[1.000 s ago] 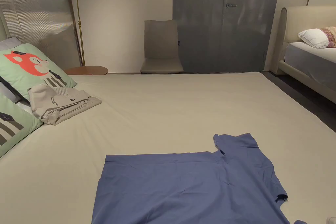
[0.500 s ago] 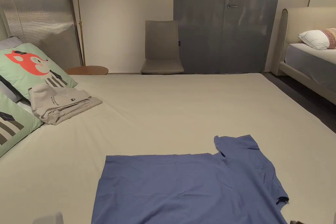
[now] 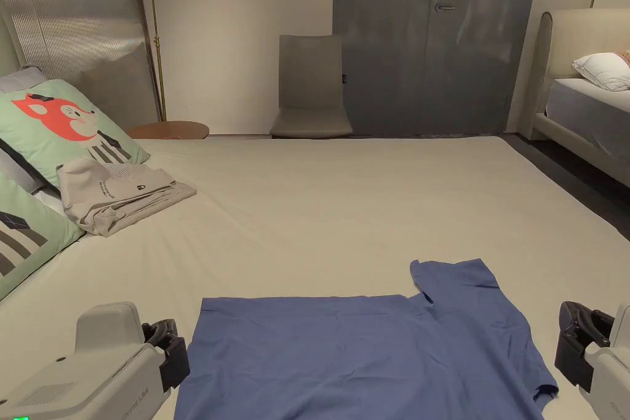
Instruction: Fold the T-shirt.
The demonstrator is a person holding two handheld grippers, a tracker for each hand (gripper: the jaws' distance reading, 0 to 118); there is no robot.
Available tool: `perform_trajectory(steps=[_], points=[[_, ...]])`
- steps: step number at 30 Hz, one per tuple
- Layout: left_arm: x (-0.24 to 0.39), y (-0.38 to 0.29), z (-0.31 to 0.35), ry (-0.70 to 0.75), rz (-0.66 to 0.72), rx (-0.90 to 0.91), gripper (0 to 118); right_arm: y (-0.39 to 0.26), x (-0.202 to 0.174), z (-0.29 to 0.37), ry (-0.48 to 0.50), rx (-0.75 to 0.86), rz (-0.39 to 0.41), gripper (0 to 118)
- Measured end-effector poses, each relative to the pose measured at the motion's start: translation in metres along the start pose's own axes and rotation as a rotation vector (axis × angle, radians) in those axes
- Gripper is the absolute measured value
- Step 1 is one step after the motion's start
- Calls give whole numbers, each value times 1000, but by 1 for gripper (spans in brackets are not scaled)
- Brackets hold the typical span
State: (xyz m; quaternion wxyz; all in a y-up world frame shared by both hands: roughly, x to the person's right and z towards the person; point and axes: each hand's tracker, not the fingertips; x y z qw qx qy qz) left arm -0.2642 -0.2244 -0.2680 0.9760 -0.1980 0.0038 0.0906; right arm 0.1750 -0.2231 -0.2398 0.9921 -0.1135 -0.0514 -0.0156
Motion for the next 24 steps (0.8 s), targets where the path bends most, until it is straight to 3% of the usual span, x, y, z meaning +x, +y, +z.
perform_trajectory(steps=[5, 11, 13, 16, 17, 19, 22, 24], points=[[0, 20, -51, -4, -7, -54, 0, -10, -2, -30, -5, -50, -15, 1], [-7, 46, -165, 14, -9, -216, 0, -20, -1, -81, -8, -113, -39, 1], [-9, 49, -207, 24, -27, -301, 6, -22, -2, -97, -5, -138, -40, 1], [-18, 46, -268, 13, -40, -406, 94, -28, -1, -120, -9, -163, -38, 1], [-22, 43, -288, 35, -28, -453, 110, -30, 0, -125, -12, -171, -40, 1], [-28, 37, -315, 55, -5, -493, 102, -34, 2, -136, -15, -183, -41, 1], [-36, 22, -349, 96, 23, -545, 100, -39, 4, -151, -20, -214, -34, 1], [-41, 8, -367, 95, 43, -645, 79, -42, 5, -160, -27, -229, -27, 1]])
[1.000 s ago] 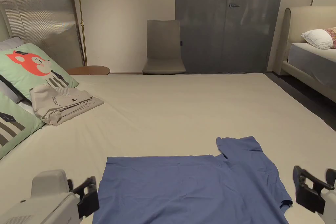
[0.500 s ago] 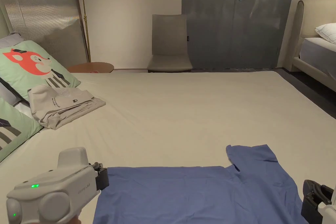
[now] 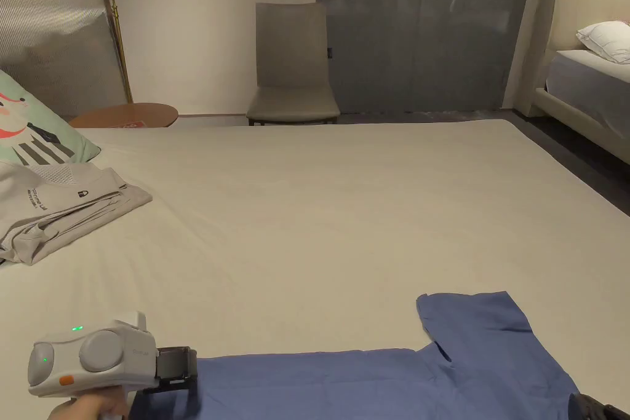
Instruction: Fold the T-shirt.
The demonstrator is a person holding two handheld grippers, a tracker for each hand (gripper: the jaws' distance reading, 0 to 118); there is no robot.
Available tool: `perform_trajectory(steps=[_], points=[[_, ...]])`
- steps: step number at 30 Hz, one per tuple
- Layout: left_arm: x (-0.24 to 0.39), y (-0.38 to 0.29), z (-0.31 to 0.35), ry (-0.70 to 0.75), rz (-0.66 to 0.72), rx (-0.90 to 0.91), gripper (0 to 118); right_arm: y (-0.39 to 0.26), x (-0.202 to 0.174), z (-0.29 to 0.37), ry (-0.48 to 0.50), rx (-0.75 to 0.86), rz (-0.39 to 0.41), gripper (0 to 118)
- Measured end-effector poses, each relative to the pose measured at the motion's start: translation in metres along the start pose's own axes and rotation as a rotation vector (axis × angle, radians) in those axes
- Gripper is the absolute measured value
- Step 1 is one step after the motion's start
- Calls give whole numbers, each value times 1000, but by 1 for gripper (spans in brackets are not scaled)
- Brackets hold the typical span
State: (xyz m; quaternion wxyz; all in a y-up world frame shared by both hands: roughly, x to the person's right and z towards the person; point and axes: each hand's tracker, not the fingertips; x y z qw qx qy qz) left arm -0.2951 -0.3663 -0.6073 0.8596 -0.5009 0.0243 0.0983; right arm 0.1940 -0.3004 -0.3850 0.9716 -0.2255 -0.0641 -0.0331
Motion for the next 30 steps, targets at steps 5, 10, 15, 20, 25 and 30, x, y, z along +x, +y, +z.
perform_trajectory(steps=[5, 10, 15, 20, 25, 30], points=[[14, -12, 11, 43, -81, 97, 62, 6, 6, -17, -12, -24, 21, 1], [26, -21, 36, 55, -196, 192, 3, 27, 17, -58, -49, -83, 50, 2], [18, -20, 50, 16, -143, 208, 3, 42, 41, -142, -78, -283, -44, 112], [11, -21, 50, 17, -125, 208, 3, 20, 53, -200, -178, -516, -67, 91], [13, -21, 57, 23, -127, 217, 3, 22, 39, -180, -71, -438, -53, 5], [11, -26, 89, 17, -104, 269, 2, 39, 30, -131, -54, -293, -36, 6]])
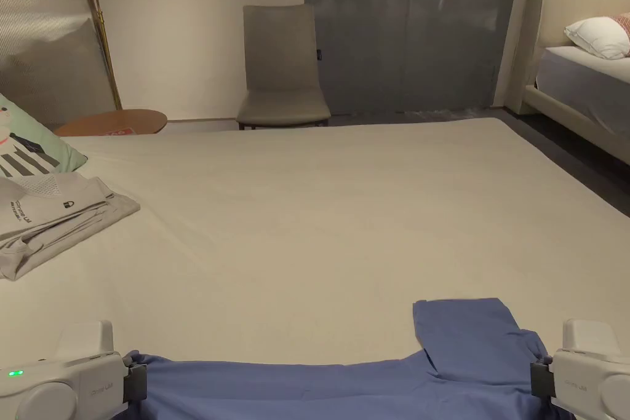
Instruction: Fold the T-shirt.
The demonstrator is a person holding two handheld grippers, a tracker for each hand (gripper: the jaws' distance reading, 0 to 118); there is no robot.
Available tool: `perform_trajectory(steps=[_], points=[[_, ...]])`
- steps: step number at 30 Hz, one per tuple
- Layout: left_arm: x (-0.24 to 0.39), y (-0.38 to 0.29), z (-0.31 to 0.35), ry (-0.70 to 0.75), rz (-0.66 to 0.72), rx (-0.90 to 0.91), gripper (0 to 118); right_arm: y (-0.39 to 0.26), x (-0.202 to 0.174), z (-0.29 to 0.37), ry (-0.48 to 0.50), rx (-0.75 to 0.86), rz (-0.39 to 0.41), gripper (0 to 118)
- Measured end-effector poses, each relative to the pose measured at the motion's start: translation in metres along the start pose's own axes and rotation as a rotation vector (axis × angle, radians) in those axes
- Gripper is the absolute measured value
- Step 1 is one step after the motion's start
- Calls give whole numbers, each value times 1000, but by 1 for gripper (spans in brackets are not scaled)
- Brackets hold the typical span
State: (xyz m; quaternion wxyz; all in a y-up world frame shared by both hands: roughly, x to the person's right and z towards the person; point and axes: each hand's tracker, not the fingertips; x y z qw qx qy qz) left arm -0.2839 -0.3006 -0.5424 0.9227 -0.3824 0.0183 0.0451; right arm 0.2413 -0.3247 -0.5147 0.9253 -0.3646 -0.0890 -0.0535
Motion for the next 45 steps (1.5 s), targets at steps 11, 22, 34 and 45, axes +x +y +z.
perform_trajectory(steps=[11, 22, 34, 45], points=[[10, -30, 160, -24, -17, 292, 2, -25, 3, 187, 34, 455, 46, 6], [15, -103, 274, 4, 20, 542, 2, -83, 6, 296, 32, 653, 50, 6], [11, -64, 332, 20, 46, 710, 2, -37, 5, 355, 53, 834, 26, 6], [16, 73, 358, -12, 70, 832, 2, 103, -13, 386, 74, 975, 19, 6]])
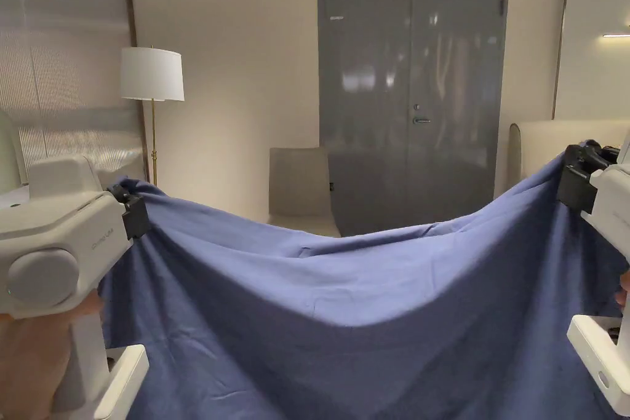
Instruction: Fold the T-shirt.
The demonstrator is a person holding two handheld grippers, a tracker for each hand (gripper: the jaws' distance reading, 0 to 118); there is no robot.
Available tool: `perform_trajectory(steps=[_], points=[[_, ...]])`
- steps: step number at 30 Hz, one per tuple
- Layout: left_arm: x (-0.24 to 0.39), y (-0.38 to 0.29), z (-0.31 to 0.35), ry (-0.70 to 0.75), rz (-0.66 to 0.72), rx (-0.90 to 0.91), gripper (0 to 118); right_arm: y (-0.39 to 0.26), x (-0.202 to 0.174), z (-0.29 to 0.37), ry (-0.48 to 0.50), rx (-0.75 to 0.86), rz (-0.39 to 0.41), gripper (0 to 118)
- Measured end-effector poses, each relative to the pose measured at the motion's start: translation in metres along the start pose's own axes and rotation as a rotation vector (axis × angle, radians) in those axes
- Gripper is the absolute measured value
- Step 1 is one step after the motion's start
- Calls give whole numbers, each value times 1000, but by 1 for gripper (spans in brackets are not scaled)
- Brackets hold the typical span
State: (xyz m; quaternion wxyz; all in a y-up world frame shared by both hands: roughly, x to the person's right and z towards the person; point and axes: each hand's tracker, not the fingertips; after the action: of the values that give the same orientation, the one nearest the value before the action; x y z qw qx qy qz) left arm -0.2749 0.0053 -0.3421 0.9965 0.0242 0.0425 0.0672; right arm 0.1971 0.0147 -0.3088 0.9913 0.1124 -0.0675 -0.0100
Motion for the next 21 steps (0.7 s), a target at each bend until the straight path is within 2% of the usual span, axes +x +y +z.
perform_trajectory(steps=[9, 21], points=[[10, 64, -110, 6, 19, 27, 2, 50, -17, -122, -11, 52, -16, 6], [23, 89, -260, 49, 84, 60, 2, 43, -38, -268, -31, 71, -15, 6]])
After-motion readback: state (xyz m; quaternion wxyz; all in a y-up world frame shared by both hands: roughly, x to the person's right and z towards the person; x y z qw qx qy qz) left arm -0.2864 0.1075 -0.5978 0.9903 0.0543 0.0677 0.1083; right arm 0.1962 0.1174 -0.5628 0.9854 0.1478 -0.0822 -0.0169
